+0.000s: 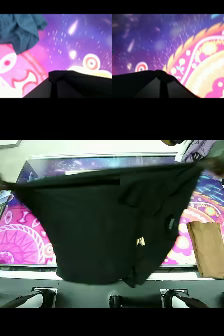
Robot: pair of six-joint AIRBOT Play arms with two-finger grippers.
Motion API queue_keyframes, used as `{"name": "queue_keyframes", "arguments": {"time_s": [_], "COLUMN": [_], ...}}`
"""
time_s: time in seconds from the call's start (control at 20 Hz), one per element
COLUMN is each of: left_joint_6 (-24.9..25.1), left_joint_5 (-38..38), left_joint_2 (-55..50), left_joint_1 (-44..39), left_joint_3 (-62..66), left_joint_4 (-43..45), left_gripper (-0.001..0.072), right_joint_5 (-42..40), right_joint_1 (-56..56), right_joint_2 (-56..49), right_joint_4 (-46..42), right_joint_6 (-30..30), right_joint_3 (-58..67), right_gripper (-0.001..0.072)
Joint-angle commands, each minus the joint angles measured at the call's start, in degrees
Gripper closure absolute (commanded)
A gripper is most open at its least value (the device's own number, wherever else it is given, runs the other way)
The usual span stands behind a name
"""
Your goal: Fold the clothes and pants, and hang the long-sleeved shirts on hangers.
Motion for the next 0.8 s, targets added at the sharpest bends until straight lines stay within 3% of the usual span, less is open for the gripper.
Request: {"name": "queue_keyframes", "arguments": {"time_s": [0.0,0.2,0.35,0.5,0.75], "left_joint_6": [0.6,-1.4,-1.7,-1.7,-1.7], "left_joint_5": [8.0,18.3,20.3,19.1,6.5], "left_joint_2": [-14.0,-27.5,-31.4,-31.5,-31.5], "left_joint_1": [-3.0,-5.0,-5.0,-5.0,-5.0], "left_joint_3": [-4.1,-1.7,1.3,1.3,1.2], "left_joint_4": [0.4,0.4,0.5,0.4,0.4], "left_gripper": [0.0694,0.0694,0.0694,0.0693,0.0693], "right_joint_5": [7.7,23.9,30.9,29.5,16.0], "right_joint_1": [4.0,7.5,7.4,7.3,7.3], "right_joint_2": [-13.7,-27.9,-31.7,-31.5,-30.0], "right_joint_4": [-2.6,-4.2,-4.8,-7.0,-12.7], "right_joint_6": [-1.8,-0.6,1.2,1.3,1.5], "right_joint_3": [-7.0,-9.0,-9.0,-8.9,-8.9], "right_gripper": [0.0682,0.0682,0.0682,0.0682,0.0682]}}
